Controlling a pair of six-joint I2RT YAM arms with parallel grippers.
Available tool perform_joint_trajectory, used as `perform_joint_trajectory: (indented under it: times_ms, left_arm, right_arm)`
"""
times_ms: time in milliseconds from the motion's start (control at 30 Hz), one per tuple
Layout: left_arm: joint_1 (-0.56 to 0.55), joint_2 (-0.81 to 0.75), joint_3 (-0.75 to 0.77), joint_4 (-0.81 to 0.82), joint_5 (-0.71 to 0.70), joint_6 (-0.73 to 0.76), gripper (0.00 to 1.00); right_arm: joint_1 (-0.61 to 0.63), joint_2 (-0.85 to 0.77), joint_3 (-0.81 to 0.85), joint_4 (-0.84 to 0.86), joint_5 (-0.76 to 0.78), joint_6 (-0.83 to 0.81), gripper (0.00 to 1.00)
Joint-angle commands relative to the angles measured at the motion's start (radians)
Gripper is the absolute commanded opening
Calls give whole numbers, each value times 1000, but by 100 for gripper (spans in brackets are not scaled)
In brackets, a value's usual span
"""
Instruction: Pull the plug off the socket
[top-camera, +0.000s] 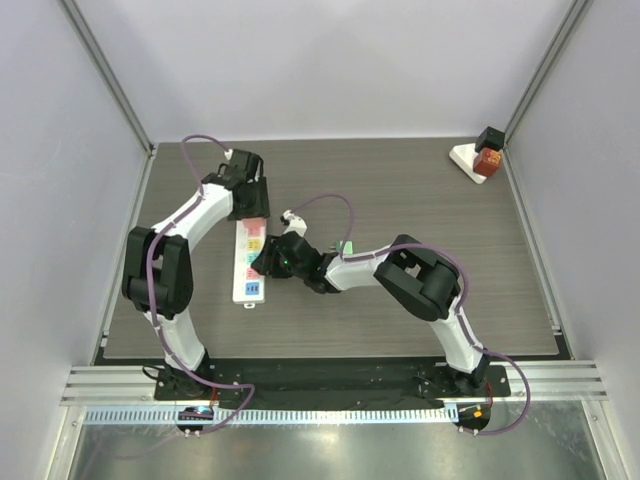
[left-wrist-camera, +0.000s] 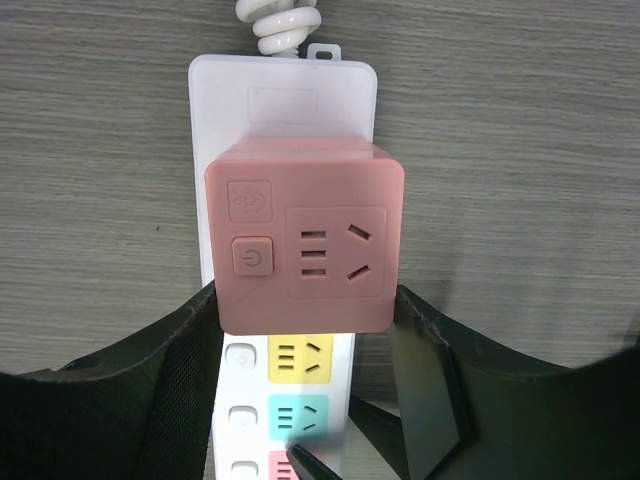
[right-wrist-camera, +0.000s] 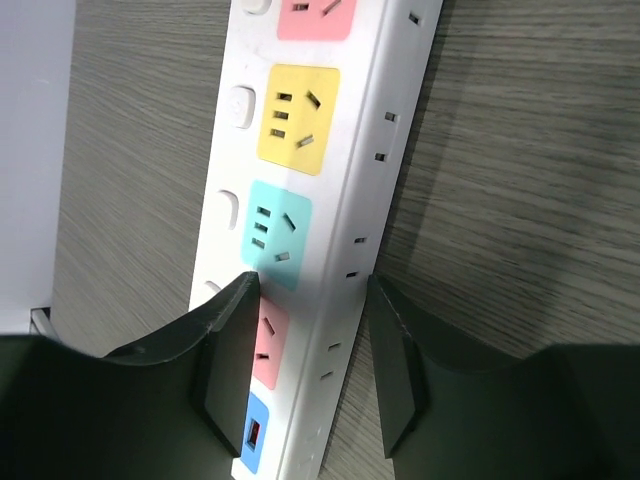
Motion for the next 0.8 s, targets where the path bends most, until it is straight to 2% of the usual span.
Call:
perform_joint_trajectory:
  times_ms: [0,200,367,533,633,767]
  left_arm:
    - [-9,-106,1,61,65,-32,0]
    - [22,-93,-16,86,140,-55,0]
    - [54,-105,-49,143,235,-88,0]
    - [51,-155,-71,144,167,-69,0]
    - [43,-206,-88,146,70,-53,0]
    - [34,-255,-120,183,79,-38,0]
  right_arm:
    - [8,71,-49,-20,44,19,46]
    - [-4,96,-48,-62,58,81,32]
    - [-18,116,-34,-89,48,114,30]
    - [-21,145,3,-86,18,120,30]
    - [-27,162,23,-100,9,134,30]
    - [-38,170,9,-83,-16,144,30]
